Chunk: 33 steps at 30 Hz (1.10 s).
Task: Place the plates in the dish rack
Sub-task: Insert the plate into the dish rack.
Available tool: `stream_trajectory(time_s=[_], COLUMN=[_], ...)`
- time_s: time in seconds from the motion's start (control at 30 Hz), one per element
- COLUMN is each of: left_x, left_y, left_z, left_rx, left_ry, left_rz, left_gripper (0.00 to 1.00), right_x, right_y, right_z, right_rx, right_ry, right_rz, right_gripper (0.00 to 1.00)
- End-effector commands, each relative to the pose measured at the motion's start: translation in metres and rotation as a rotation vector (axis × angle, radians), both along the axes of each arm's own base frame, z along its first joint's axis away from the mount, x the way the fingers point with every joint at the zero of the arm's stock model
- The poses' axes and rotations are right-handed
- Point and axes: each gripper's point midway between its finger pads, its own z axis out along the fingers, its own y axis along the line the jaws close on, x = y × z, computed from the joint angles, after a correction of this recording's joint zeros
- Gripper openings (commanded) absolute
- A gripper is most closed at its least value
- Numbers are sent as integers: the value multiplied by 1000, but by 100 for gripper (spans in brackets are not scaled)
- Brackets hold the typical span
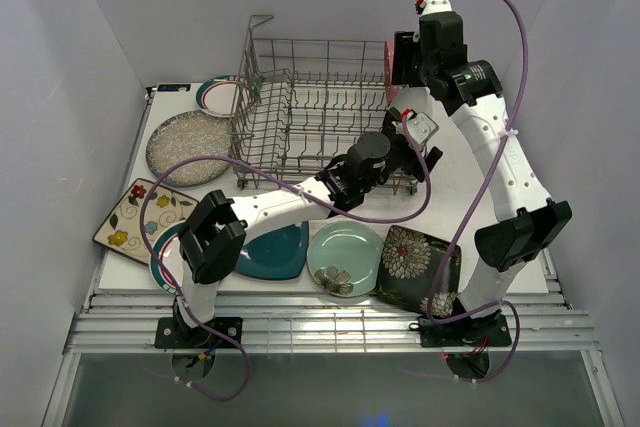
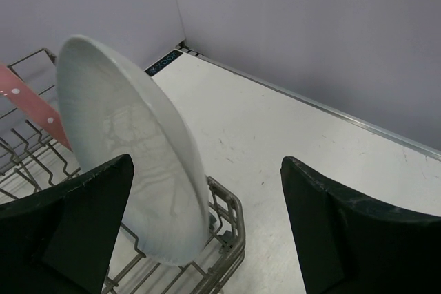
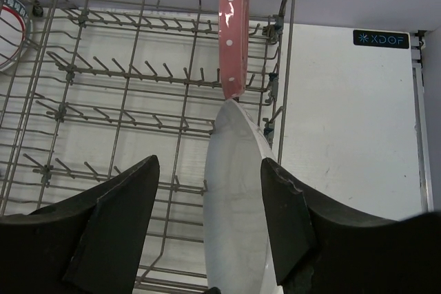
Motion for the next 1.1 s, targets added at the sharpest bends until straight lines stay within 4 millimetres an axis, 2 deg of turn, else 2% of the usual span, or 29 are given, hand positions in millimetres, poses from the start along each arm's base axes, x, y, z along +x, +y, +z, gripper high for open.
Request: stream_trajectory(time_s=[0.0, 0.17, 0.5, 0.67, 0.87, 0.93, 1.0, 1.03, 1.07], left_x=[3, 13, 17, 14, 2, -3, -7, -11, -12], left_y=[19, 28, 30, 35, 44, 52, 57, 64, 68], left_z=[62, 61, 60, 72, 96, 110, 113, 125, 125], left_rx=[-98, -95, -99, -122, -165, -189, -193, -216, -218], left_ry=[-73, -80, -80, -91, -101, -111, -113, -121, -116], left_rz=[17, 38, 37, 31, 4, 0, -1, 1, 4], left_gripper=[98, 98, 98, 98, 98, 98, 98, 98, 98], right_x=[-5, -6, -6, -10, -19, -23, -26, -29, -30], right_y=[1, 1, 1, -1, -2, -3, -4, -5, -6], right_z=[27, 28, 27, 31, 36, 43, 42, 48, 48], right_rx=[38, 43, 46, 55, 78, 91, 99, 110, 116], right_ry=[-75, -79, -79, -90, -109, -129, -131, -150, -153], right_rz=[5, 8, 3, 1, 9, 11, 8, 9, 6], right_gripper=[67, 69, 69, 70, 70, 70, 70, 70, 70])
